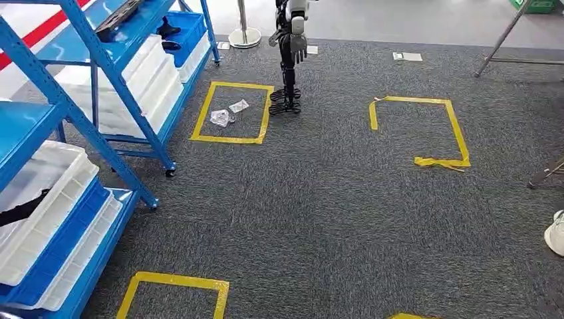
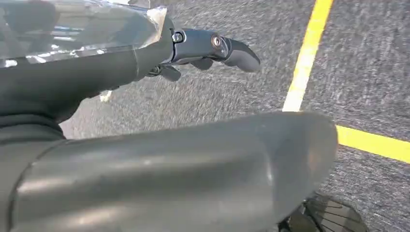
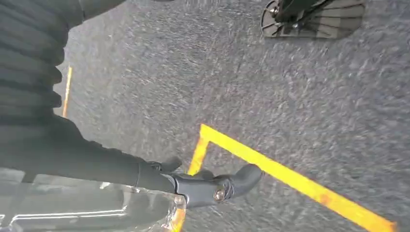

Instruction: Take the parts from the cabinet and place them on the table.

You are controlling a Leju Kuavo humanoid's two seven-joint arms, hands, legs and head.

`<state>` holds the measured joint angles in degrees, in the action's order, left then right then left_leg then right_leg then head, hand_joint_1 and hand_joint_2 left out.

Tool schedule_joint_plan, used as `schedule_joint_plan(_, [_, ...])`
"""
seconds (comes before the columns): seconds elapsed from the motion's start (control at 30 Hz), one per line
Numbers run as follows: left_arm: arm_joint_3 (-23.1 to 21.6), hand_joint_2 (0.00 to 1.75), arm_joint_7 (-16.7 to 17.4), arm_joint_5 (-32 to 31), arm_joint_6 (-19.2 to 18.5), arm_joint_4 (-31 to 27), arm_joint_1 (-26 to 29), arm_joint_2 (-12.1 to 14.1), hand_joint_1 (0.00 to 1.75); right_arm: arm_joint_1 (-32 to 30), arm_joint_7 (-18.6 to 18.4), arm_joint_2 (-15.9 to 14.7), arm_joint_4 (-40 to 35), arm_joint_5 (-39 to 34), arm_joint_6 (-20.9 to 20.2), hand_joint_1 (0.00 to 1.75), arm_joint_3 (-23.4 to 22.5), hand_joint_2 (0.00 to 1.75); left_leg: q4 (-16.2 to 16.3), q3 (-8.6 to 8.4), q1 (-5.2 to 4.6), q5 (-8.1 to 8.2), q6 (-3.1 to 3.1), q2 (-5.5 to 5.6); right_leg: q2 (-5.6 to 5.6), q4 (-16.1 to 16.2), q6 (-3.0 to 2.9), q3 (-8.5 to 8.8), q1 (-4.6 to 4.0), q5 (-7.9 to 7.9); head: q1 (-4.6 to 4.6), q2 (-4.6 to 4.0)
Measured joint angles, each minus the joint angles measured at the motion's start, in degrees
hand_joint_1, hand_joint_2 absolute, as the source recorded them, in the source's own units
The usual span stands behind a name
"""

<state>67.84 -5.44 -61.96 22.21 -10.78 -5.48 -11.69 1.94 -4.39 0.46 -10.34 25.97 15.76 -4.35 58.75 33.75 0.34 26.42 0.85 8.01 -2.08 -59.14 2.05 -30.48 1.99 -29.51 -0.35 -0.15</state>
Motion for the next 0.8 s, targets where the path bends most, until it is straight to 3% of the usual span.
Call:
schedule_joint_plan(0.03, [0.0, 0.0, -0.1, -0.4, 0.0, 0.0, 0.1, 0.1, 0.0, 0.1, -0.3, 0.0, 0.0, -0.3, -0.1, 0.0, 0.0, 1.75, 0.7, 0.27, -0.08, 0.67, -0.13, -2.31, 0.64, 0.1, -0.26, 0.09, -0.03, 0.13, -0.02, 0.0])
schedule_joint_plan(0.07, [0.0, 0.0, -0.4, -0.5, 0.1, 0.0, 0.0, 0.2, 0.0, 0.1, -0.7, 0.1, 0.0, -0.6, -0.3, 0.0, 0.0, 1.75, 3.4, 1.45, -0.26, 2.59, -0.42, -5.37, 1.26, 0.1, -0.6, 0.07, -0.13, 0.08, -0.48, 0.0])
schedule_joint_plan(0.1, [0.0, 0.0, -0.5, -0.8, 0.1, 0.0, -0.2, 0.2, 0.0, -0.1, -0.9, 0.1, 0.0, -0.8, -0.5, 0.0, 0.0, 1.75, 7.3, 3.35, -0.11, 4.75, -0.67, -6.64, 1.96, 0.1, -0.97, 0.07, -0.35, -0.02, -0.68, 0.0])
schedule_joint_plan(0.13, [0.0, 0.0, -0.5, -0.9, 0.1, 0.0, -0.3, 0.2, 0.0, -0.2, -1.1, 0.2, 0.0, -0.9, -0.5, 0.0, 0.0, 1.75, 12.0, 5.66, -0.08, 6.88, -0.84, -7.23, 2.93, 0.1, -1.1, 0.07, -0.58, -0.1, -0.63, 0.0])
schedule_joint_plan(0.17, [0.0, 0.0, -0.6, -0.9, 0.1, 0.0, -0.3, 0.3, 0.0, -0.3, -1.2, 0.2, 0.1, -1.0, -0.5, 0.0, 0.0, 1.75, 15.6, 7.49, -0.08, 8.08, -0.95, -7.47, 3.79, 0.1, -1.26, 0.05, -0.71, -0.21, -0.7, 0.0])
schedule_joint_plan(0.2, [0.0, 0.0, -0.7, -0.9, 0.1, 0.0, -0.2, 0.3, 0.0, -0.3, -1.4, 0.1, 0.1, -1.1, -0.6, 0.0, 0.0, 1.75, 17.2, 8.34, -0.07, 8.02, -0.97, -7.65, 4.58, 0.0, -1.36, 0.07, -0.8, -0.28, -0.63, 0.0])
schedule_joint_plan(0.27, [0.0, 0.0, -1.0, -0.9, 0.2, 0.0, 0.0, 0.4, 0.0, -0.1, -2.2, 0.2, 0.1, -1.1, -0.7, 0.0, 0.0, 1.75, 13.0, 6.22, -0.09, 4.83, -0.66, -7.92, 5.7, 0.1, -1.52, 0.3, -0.89, -0.43, -0.68, 0.0])
schedule_joint_plan(0.3, [0.0, 0.0, -1.1, -0.9, 0.4, 0.0, 0.0, 0.5, 0.0, 0.0, -2.5, 0.2, 0.1, -1.2, -0.9, 0.0, 0.0, 1.75, 7.7, 3.4, -0.17, 2.17, -0.3, -8.48, 6.32, 0.1, -1.62, 0.51, -0.92, -0.53, -0.68, 0.0])
schedule_joint_plan(0.33, [0.0, 0.0, -1.4, -1.0, 0.5, 0.0, -0.1, 0.5, 0.0, 0.1, -3.0, 0.3, 0.1, -1.2, -1.0, 0.0, -0.1, 1.75, 2.7, 0.65, -0.39, 0.21, 0.33, -10.43, 6.79, 0.1, -1.67, 0.72, -1.01, -0.64, -0.68, 0.0])
schedule_joint_plan(0.37, [0.0, 0.0, -1.6, -1.1, 0.5, 0.0, -0.3, 0.6, 0.0, 0.1, -3.4, 0.5, 0.1, -1.3, -1.1, 0.0, -0.1, 1.75, 0.6, -0.28, -1.03, 0.96, 0.59, -13.0, 7.27, 0.0, -1.41, 0.8, -1.35, -0.82, -0.61, 0.0])
schedule_joint_plan(0.47, [-0.3, 0.0, -1.8, -1.6, 0.5, 0.0, -0.5, 0.7, 0.0, 0.2, -3.6, 0.7, 0.1, -1.8, -0.6, 0.0, -0.2, 1.75, 0.5, 0.13, -1.53, 0.82, 0.99, -10.97, 8.85, 0.3, -0.76, 1.06, -1.43, -1.04, -0.61, 0.0])
schedule_joint_plan(0.5, [-0.3, 0.0, -1.7, -1.4, 0.7, 0.0, -0.4, 0.8, 0.0, 0.3, -3.2, 0.9, 0.0, -1.6, -0.4, 0.0, -0.2, 1.75, -0.1, -0.06, -1.57, 0.51, 1.38, -10.12, 9.55, 0.5, -0.43, 1.51, -1.61, -1.09, -0.7, 0.0])
schedule_joint_plan(0.53, [-0.3, 0.0, -1.6, -0.9, 0.7, 0.0, -0.3, 0.7, 0.0, 0.4, -2.8, 0.9, 0.0, -1.0, -0.2, 0.0, -0.2, 1.75, -1.1, -0.88, -0.68, -0.2, 1.59, -9.6, 7.83, -0.1, -0.04, 1.16, -1.56, -1.54, -0.57, 0.0])
schedule_joint_plan(0.57, [-0.3, 0.0, -1.6, -0.2, 0.9, 0.0, -0.4, 0.7, 0.0, 0.3, -2.4, 1.0, 0.0, -0.2, -0.2, 0.0, -0.2, 1.75, -1.3, -0.97, -0.67, -0.33, 1.85, -9.11, 4.96, -1.7, -0.06, 0.45, -1.43, -2.45, -0.5, 0.0])
schedule_joint_plan(0.6, [-0.1, 0.0, -1.6, 0.6, 1.1, 0.0, -0.6, 0.7, 0.0, 0.3, -2.3, 1.1, 0.0, 0.6, -0.2, 0.0, -0.1, 1.75, -1.3, -0.8, -0.64, -0.53, 2.21, -8.46, 3.44, -5.6, -0.44, -1.42, -1.39, -4.35, -0.39, 0.02])
schedule_joint_plan(0.67, [0.6, 0.0, -1.7, 2.4, 1.7, 0.0, -0.7, 0.7, 0.0, 0.4, -2.1, 1.2, 0.0, 2.7, -0.2, 0.0, 0.4, 1.75, -1.3, -0.67, -0.64, -0.59, 2.31, -6.89, 2.56, -14.2, -0.59, -5.71, -1.22, -7.4, -0.26, 0.0])
schedule_joint_plan(0.7, [1.0, 0.0, -1.7, 2.8, 1.9, 0.0, -0.6, 0.7, 0.0, 0.3, -2.1, 1.2, 0.0, 3.3, -0.2, 0.0, 0.9, 1.75, -1.2, -0.69, -0.61, -0.59, 2.3, -6.06, 2.5, -16.8, -0.25, -7.12, -1.17, -7.72, -0.22, 0.02])
schedule_joint_plan(0.73, [1.4, 0.0, -1.7, 3.2, 2.0, 0.0, -0.5, 0.7, 0.0, 0.4, -2.2, 1.2, 0.0, 3.6, -0.2, 0.0, 1.3, 1.75, -1.2, -0.76, -0.49, -0.6, 2.23, -5.24, 2.47, -16.3, 0.33, -7.16, -1.01, -6.91, -0.28, 0.0])
schedule_joint_plan(0.8, [1.9, 0.0, -1.7, 3.4, 2.2, 0.0, -0.3, 0.7, 0.0, 0.7, -2.2, 1.3, 0.0, 4.1, -0.2, 0.0, 1.5, 1.75, -0.9, -0.77, -0.05, -0.56, 1.82, -3.49, 2.03, -8.2, 2.0, -3.78, -0.44, -2.73, -0.26, 0.0])
